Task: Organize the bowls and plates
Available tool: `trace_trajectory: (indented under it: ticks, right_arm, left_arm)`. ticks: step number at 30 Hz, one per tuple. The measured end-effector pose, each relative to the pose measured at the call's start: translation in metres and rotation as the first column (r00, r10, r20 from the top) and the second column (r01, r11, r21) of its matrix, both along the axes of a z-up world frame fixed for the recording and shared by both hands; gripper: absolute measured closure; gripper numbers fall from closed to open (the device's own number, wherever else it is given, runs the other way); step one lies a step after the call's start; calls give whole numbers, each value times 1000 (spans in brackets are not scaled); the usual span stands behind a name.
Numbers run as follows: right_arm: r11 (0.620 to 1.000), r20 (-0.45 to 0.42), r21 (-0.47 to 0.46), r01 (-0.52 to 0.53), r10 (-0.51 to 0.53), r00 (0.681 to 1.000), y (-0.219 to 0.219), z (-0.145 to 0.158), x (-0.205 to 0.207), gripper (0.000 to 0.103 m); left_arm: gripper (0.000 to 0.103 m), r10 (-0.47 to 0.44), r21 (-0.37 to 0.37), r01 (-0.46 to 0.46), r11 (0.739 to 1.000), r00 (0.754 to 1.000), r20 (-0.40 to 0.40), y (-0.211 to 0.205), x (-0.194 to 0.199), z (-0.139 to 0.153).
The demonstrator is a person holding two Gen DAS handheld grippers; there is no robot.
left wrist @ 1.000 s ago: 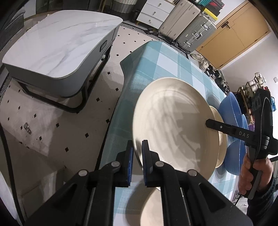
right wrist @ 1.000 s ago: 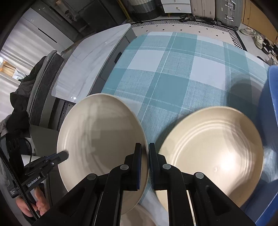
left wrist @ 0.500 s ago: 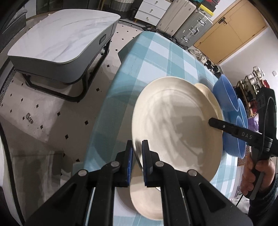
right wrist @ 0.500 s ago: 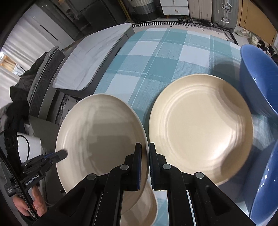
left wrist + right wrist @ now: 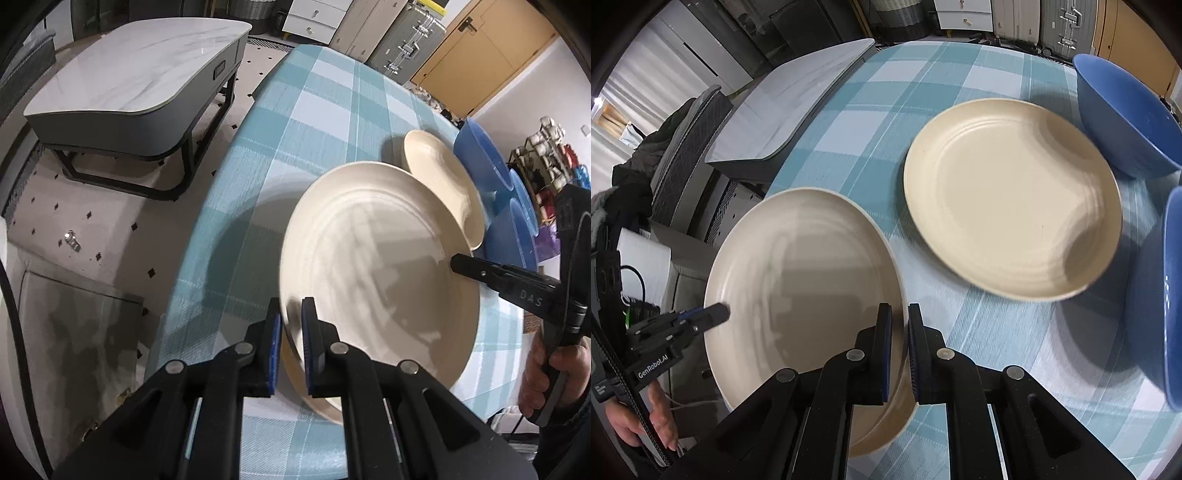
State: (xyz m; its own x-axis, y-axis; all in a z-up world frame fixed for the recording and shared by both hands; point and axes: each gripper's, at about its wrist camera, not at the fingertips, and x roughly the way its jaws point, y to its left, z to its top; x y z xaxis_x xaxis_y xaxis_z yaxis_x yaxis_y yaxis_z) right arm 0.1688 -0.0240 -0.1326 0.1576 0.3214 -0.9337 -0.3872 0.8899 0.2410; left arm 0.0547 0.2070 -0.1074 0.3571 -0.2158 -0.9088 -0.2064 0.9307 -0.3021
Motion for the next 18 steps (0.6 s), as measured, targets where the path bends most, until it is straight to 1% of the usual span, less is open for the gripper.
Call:
trace_trajectory:
  ticks: [6, 11, 18]
  right_arm:
    - [1000, 31, -5, -29, 30, 999, 0, -8, -17, 95]
    - [999, 30, -20, -25, 26, 999, -4, -15, -20, 95]
    - [999, 41, -40, -33, 35, 999, -7, -12, -25, 95]
  left_arm:
    - [97, -8, 35, 9, 999, 1000, -8, -5, -6, -6]
    - [95, -48, 84, 50, 995, 999, -21, -18, -7, -12]
    - [95, -62, 88, 65, 994, 998, -31, -23, -7, -16]
